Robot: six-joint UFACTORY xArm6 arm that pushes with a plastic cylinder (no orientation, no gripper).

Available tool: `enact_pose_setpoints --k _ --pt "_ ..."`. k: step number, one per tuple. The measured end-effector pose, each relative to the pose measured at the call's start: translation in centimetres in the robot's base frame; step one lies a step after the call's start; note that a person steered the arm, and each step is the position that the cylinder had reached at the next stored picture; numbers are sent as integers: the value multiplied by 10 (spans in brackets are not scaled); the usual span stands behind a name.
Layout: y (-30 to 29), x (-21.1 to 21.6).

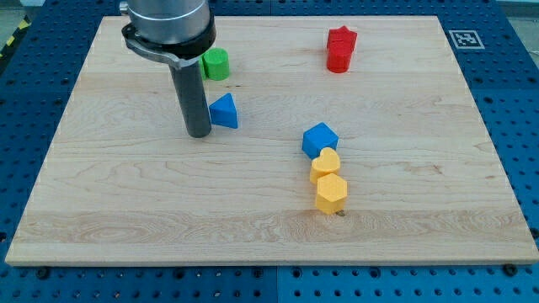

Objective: Slide blue triangle towards blue cube

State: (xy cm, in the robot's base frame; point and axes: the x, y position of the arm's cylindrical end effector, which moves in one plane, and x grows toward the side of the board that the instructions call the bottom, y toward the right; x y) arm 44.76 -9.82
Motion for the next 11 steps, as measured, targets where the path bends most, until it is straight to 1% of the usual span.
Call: enact_pose_setpoints --k 1,2,3,4,5,7,8,9,10,11 --pt "44 0" --pt "52 0" --pt "49 0" --pt "-2 0" --pt "-41 -20" --pt "25 -23" --pt "22 -33" --pt "69 -30" --pt "92 -25" --pt "98 -25"
